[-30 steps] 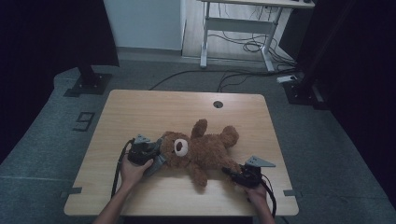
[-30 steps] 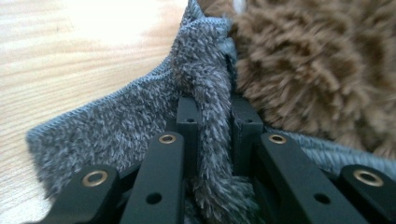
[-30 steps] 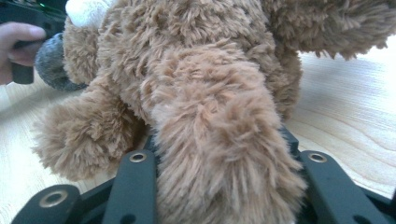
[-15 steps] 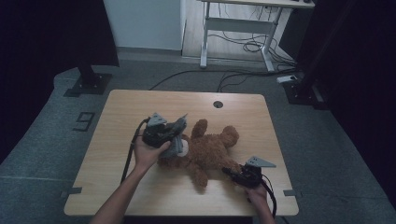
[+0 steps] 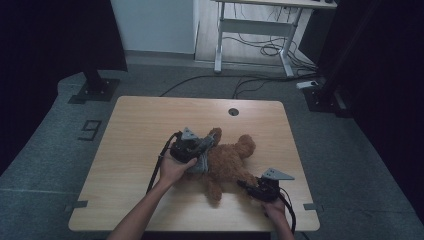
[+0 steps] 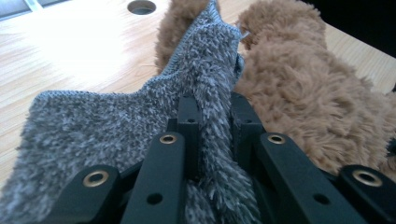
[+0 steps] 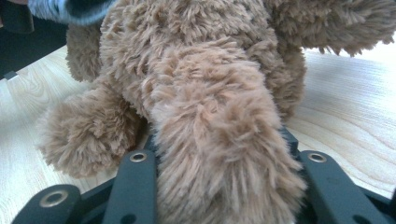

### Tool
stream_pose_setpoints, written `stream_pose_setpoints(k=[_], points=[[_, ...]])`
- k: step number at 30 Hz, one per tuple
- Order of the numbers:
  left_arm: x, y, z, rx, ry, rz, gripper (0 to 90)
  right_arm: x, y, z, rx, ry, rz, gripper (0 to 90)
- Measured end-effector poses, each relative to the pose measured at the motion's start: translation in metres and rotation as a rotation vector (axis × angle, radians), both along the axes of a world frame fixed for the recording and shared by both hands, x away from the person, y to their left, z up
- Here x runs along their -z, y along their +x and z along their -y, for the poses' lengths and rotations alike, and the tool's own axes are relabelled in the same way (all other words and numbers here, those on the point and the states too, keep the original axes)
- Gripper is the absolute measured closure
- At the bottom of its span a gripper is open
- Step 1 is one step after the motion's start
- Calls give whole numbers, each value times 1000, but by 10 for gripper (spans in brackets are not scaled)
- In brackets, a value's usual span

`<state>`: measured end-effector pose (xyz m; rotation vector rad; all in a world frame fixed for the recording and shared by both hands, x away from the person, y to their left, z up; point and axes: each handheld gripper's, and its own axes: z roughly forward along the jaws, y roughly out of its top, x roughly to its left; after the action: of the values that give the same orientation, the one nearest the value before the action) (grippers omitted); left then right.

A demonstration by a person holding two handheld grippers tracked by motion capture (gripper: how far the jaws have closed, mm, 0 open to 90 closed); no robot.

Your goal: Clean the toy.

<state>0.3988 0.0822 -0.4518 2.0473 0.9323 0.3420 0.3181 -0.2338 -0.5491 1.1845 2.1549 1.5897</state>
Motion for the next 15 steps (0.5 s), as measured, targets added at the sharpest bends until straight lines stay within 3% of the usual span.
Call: stream_pose_setpoints(k=[7,15], points=[[1,12,-32,-92,-7,-20,778,1,0,0,2,-13,-4,577],[28,11,-84,-195,-33,-68,779,1,-1,0,12,-14,-1,577]])
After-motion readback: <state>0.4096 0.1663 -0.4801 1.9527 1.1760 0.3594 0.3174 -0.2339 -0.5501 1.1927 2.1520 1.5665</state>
